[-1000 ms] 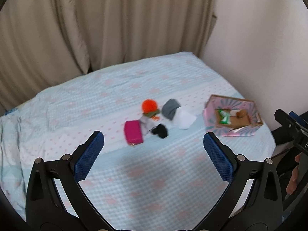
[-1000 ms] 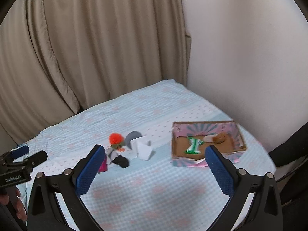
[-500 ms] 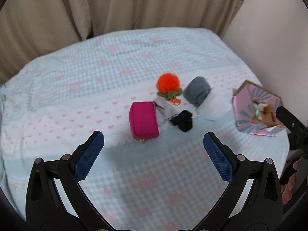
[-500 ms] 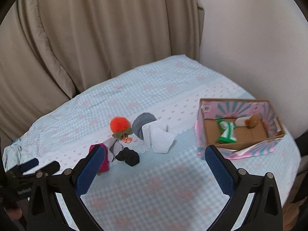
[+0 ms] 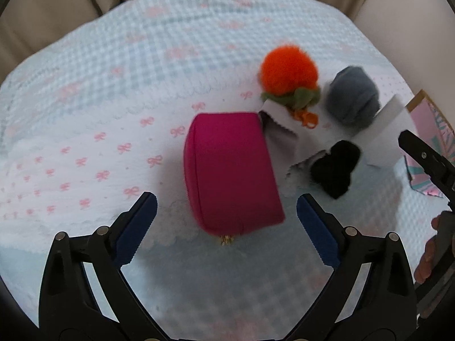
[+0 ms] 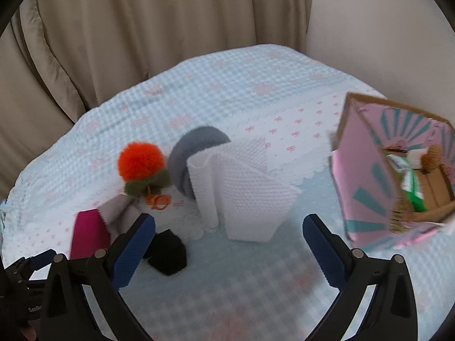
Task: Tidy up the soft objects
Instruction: 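Grasp the magenta pouch with left tool while right tool grasps white towel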
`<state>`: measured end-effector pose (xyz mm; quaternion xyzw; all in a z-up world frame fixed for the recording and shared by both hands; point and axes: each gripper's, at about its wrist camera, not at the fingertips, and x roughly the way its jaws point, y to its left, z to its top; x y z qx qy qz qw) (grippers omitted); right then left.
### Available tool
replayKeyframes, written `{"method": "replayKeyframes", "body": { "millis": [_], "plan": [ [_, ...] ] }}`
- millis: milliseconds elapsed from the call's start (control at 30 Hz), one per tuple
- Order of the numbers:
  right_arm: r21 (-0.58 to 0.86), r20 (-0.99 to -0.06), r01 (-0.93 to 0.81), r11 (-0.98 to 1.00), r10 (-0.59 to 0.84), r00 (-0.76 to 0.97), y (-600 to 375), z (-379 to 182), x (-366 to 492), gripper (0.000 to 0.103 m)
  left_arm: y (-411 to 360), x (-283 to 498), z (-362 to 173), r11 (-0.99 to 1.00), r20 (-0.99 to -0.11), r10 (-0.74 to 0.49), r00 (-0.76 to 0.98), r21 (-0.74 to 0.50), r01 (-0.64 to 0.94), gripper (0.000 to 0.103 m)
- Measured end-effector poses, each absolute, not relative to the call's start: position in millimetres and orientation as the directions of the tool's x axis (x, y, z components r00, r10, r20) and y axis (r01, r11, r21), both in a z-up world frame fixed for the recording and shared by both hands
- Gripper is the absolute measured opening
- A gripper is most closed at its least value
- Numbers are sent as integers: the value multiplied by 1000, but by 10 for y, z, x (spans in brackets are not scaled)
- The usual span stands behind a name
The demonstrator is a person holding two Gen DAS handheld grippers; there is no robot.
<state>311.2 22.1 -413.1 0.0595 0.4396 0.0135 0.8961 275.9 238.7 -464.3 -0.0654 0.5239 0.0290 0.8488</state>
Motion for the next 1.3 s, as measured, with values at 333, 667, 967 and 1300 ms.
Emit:
{"method": "replayKeyframes", "body": {
  "millis": [333,667,967,1300],
  "plan": [
    [108,-797,15,994,77,600,202,-4560,3434,94,2330,2917,-4915,993,-906,-23,422,-71,-97,76],
    [128,-813,-43,991,130,568,228,-4660,3521,44,2338,2938,-4871,993,-901,-38,433,-81,-83,64],
    [143,-816,-66,988,155,557,227,-4597,3429,17,2399,2825,-4777,990,-892,-36,451,-94,-106,58],
    [170,-782,-78,982,183,596,232,-4321,3263,13,2507,2580,-4474,986,-869,-29,493,-108,-131,57]
  ]
}}
